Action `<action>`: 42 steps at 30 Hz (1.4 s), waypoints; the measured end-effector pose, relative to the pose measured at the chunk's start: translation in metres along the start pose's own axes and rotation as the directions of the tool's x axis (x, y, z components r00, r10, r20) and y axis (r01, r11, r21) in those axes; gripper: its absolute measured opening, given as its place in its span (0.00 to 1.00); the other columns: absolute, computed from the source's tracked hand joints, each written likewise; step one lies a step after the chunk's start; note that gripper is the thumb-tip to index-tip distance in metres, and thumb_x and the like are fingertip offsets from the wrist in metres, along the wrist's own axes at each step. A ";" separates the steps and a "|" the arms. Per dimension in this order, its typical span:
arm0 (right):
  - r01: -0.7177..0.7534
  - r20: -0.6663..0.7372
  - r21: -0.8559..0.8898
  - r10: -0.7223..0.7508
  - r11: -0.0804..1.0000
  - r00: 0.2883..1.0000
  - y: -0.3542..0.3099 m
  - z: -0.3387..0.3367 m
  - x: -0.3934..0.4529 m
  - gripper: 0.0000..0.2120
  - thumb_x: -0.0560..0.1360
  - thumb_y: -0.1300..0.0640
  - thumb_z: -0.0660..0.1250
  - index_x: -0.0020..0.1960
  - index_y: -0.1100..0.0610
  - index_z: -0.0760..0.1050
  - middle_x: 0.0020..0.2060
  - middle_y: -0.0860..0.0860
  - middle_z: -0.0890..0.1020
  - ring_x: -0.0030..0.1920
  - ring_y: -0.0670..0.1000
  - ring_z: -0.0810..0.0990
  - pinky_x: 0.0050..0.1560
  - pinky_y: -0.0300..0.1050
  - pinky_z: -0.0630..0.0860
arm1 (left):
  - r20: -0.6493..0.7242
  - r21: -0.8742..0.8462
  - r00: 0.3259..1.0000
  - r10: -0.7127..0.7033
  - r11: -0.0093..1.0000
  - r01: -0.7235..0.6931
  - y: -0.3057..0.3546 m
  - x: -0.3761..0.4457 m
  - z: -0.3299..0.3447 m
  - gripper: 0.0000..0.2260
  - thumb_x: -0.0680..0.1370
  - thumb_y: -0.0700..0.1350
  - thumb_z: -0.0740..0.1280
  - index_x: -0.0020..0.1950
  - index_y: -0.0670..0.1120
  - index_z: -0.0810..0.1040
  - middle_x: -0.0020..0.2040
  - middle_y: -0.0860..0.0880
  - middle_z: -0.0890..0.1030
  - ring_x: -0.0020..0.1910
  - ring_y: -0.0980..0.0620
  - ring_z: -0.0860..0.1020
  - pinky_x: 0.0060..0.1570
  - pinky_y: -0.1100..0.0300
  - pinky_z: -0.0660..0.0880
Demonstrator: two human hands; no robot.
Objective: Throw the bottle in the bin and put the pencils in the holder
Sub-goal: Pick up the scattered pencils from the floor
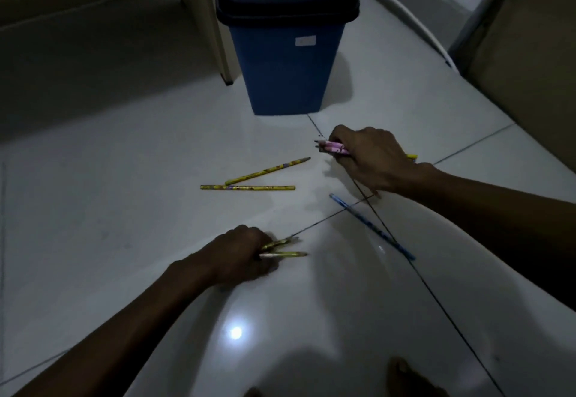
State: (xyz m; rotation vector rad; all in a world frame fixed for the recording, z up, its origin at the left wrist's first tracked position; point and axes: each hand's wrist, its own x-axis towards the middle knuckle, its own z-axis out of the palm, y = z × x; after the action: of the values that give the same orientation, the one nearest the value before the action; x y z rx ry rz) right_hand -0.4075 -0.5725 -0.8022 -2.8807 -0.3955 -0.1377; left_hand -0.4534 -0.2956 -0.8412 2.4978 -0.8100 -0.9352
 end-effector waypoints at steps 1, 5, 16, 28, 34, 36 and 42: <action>-0.017 0.017 -0.020 0.018 1.000 1.000 0.003 0.000 -0.007 0.11 0.77 0.53 0.64 0.57 0.57 0.74 0.42 0.59 0.83 0.40 0.62 0.79 0.37 0.46 0.64 | -0.048 -0.040 0.999 0.008 0.999 -0.010 0.002 0.003 -0.005 0.07 0.72 0.52 0.65 0.39 0.50 0.77 0.36 0.51 0.81 0.36 0.54 0.78 0.36 0.65 0.72; -0.110 0.058 -0.046 0.112 0.993 0.992 0.010 0.005 -0.035 0.11 0.76 0.52 0.64 0.55 0.58 0.72 0.40 0.58 0.82 0.39 0.63 0.79 0.36 0.47 0.65 | -0.209 -0.288 0.978 -0.016 0.957 -0.046 0.012 0.022 -0.028 0.08 0.78 0.40 0.63 0.40 0.46 0.76 0.35 0.49 0.83 0.37 0.47 0.81 0.39 0.58 0.78; -0.268 0.267 0.165 0.219 0.949 0.939 0.013 0.020 -0.070 0.07 0.80 0.56 0.59 0.53 0.61 0.66 0.37 0.57 0.75 0.30 0.54 0.68 0.33 0.46 0.64 | -0.333 -0.762 0.863 -0.380 0.648 -0.009 -0.001 0.062 -0.064 0.09 0.83 0.43 0.58 0.49 0.43 0.77 0.33 0.47 0.73 0.32 0.52 0.70 0.33 0.61 0.69; -0.571 0.382 0.151 0.485 0.807 0.786 -0.003 0.039 -0.069 0.21 0.67 0.41 0.74 0.48 0.51 0.70 0.47 0.53 0.71 0.51 0.55 0.73 0.45 0.45 0.68 | -0.415 -0.658 0.820 -0.394 0.752 0.028 0.000 0.065 -0.082 0.14 0.72 0.52 0.74 0.39 0.42 0.76 0.30 0.47 0.71 0.29 0.52 0.69 0.31 0.59 0.67; -0.582 0.342 0.178 0.505 0.794 0.793 -0.006 0.048 -0.068 0.19 0.67 0.46 0.76 0.51 0.56 0.77 0.47 0.56 0.80 0.49 0.59 0.80 0.40 0.42 0.69 | -0.324 -0.244 0.921 -0.216 0.960 0.139 0.001 0.072 -0.073 0.11 0.67 0.50 0.78 0.34 0.48 0.78 0.31 0.51 0.76 0.32 0.53 0.73 0.32 0.60 0.67; -0.547 0.319 0.136 0.487 0.826 0.813 -0.004 0.048 -0.066 0.18 0.71 0.46 0.72 0.53 0.57 0.76 0.51 0.58 0.79 0.52 0.62 0.79 0.41 0.43 0.68 | -0.286 -0.131 0.934 -0.213 0.975 0.182 0.001 0.076 -0.067 0.12 0.67 0.51 0.78 0.45 0.48 0.83 0.40 0.49 0.81 0.41 0.49 0.78 0.38 0.57 0.73; -0.530 0.175 0.127 0.507 0.838 0.844 0.000 0.035 -0.055 0.14 0.77 0.46 0.62 0.52 0.57 0.71 0.49 0.61 0.79 0.51 0.64 0.78 0.42 0.46 0.66 | -0.313 0.133 0.934 -0.171 0.966 0.222 0.006 0.078 -0.059 0.16 0.73 0.49 0.72 0.58 0.44 0.79 0.55 0.42 0.80 0.53 0.42 0.78 0.43 0.55 0.71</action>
State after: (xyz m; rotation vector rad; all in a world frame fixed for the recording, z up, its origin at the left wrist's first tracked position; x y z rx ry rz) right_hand -0.4586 -0.5782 -0.8425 -2.7150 0.3517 0.1783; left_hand -0.3668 -0.3411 -0.8332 2.8157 -0.5671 -0.5416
